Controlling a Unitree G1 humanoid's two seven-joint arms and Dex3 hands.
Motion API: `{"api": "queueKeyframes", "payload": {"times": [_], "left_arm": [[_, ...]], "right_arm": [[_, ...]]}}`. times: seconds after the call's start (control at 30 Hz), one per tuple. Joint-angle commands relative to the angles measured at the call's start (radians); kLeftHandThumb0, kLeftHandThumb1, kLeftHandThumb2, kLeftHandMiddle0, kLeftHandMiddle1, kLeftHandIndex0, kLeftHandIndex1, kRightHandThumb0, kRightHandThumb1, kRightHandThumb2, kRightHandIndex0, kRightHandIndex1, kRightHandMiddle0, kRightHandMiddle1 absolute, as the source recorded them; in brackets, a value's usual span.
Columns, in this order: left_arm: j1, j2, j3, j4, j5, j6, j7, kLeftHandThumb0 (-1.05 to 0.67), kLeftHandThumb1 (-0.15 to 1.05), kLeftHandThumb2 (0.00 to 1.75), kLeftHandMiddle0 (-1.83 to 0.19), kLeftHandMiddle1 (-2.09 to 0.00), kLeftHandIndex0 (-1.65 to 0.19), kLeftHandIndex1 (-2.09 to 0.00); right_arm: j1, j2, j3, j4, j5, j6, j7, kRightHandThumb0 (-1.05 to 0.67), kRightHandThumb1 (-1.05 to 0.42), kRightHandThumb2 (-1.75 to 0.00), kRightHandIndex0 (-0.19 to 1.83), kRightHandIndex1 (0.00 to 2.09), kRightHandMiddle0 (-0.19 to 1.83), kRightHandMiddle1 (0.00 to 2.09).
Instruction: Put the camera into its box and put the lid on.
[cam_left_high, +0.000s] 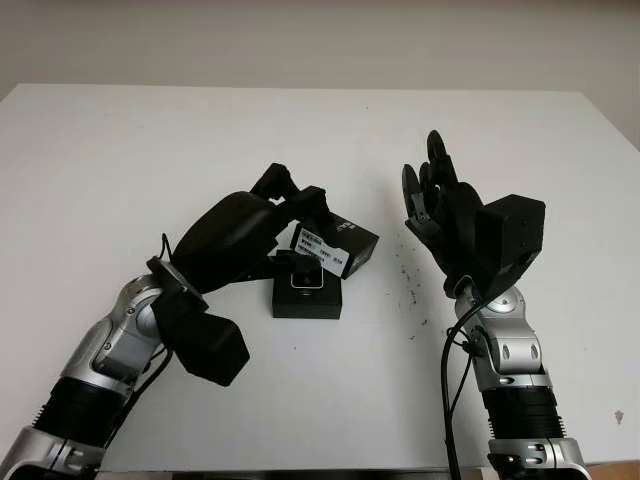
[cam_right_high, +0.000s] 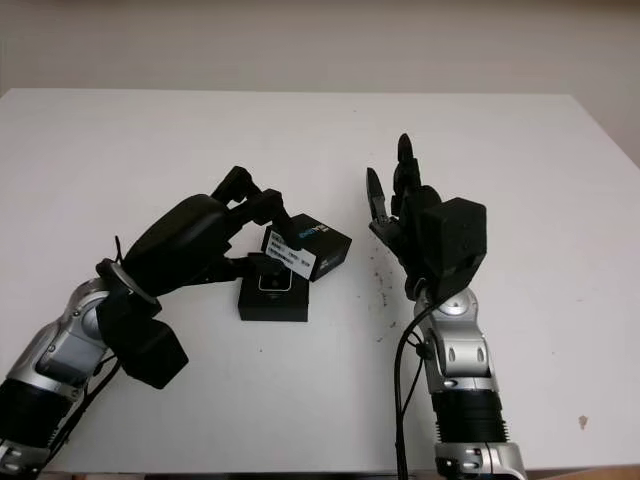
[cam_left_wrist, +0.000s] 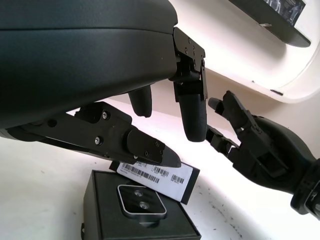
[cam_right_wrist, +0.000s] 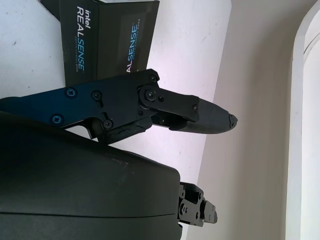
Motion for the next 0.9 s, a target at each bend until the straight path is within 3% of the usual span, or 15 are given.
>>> {"api": "queueKeyframes", "payload": {"times": [0.0, 0.03, 0.07, 0.1, 0.13, 0.17, 0.3, 0.43, 0.7, 0.87], "left_arm": [[0.008, 0.033, 0.014, -0.073, 0.013, 0.060, -0.057, -0.35, 1.04, 0.05, -0.06, -1.69, -0.06, -1.41], [0.003, 0.047, 0.019, -0.109, 0.005, 0.114, -0.109, -0.43, 1.03, 0.05, 0.00, -1.45, 0.00, -1.29], [0.000, 0.055, 0.023, -0.134, -0.003, 0.153, -0.146, -0.54, 1.02, 0.05, 0.00, -0.88, 0.06, -0.87], [-0.018, 0.064, 0.028, -0.149, -0.038, 0.213, -0.207, -0.57, 1.01, 0.05, -0.06, -0.57, 0.03, -0.64], [-0.046, 0.070, 0.035, -0.150, -0.081, 0.269, -0.266, -0.63, 1.01, 0.05, -0.03, -0.28, 0.04, -0.36], [-0.081, 0.069, 0.043, -0.136, -0.133, 0.324, -0.319, -0.65, 1.00, 0.05, -0.02, -0.17, 0.03, -0.24], [-0.236, 0.064, 0.054, 0.008, -0.263, 0.405, -0.441, -0.73, 0.97, 0.04, -0.03, -0.07, -0.07, -0.14], [-0.408, 0.050, 0.021, 0.227, -0.305, 0.354, -0.528, -0.81, 0.95, 0.04, -0.13, -0.11, -0.13, -0.14], [-0.656, -0.007, -0.087, 0.506, -0.241, 0.280, -0.627, -0.83, 0.90, 0.04, -0.07, -0.09, -0.10, -0.12], [-0.793, -0.063, -0.151, 0.665, -0.180, 0.285, -0.671, -0.82, 0.87, 0.04, -0.06, -0.07, -0.10, -0.12]], "right_arm": [[-0.008, -0.007, -0.001, -0.007, 0.003, 0.005, 0.002, -0.56, -1.05, -0.59, -0.18, 0.05, -0.16, 0.05], [-0.009, -0.007, -0.001, -0.005, 0.003, 0.003, 0.001, -0.56, -1.05, -0.58, -0.18, 0.05, -0.16, 0.05], [-0.010, -0.007, -0.001, -0.004, 0.002, 0.002, 0.001, -0.56, -1.05, -0.58, -0.18, 0.05, -0.16, 0.05], [-0.011, -0.007, -0.001, -0.003, 0.002, 0.000, 0.002, -0.56, -1.05, -0.58, -0.18, 0.05, -0.16, 0.05], [-0.011, -0.008, -0.001, -0.002, 0.004, 0.001, 0.006, -0.56, -1.05, -0.58, -0.18, 0.05, -0.17, 0.05], [-0.012, -0.009, -0.001, 0.000, 0.005, 0.001, 0.008, -0.56, -1.05, -0.58, -0.18, 0.05, -0.17, 0.05], [-0.013, -0.008, -0.004, 0.006, 0.007, -0.002, 0.009, -0.57, -1.05, -0.58, -0.18, 0.05, -0.16, 0.05], [-0.013, -0.012, -0.006, 0.010, 0.006, -0.014, 0.012, -0.57, -1.05, -0.59, -0.18, 0.05, -0.17, 0.05], [-0.029, -0.011, -0.026, 0.018, 0.030, -0.033, 0.011, -0.57, -1.05, -0.60, -0.19, 0.02, -0.18, 0.04], [-0.040, -0.018, -0.038, 0.017, 0.033, -0.049, 0.006, -0.56, -1.05, -0.60, -0.19, 0.02, -0.19, 0.02]]}}
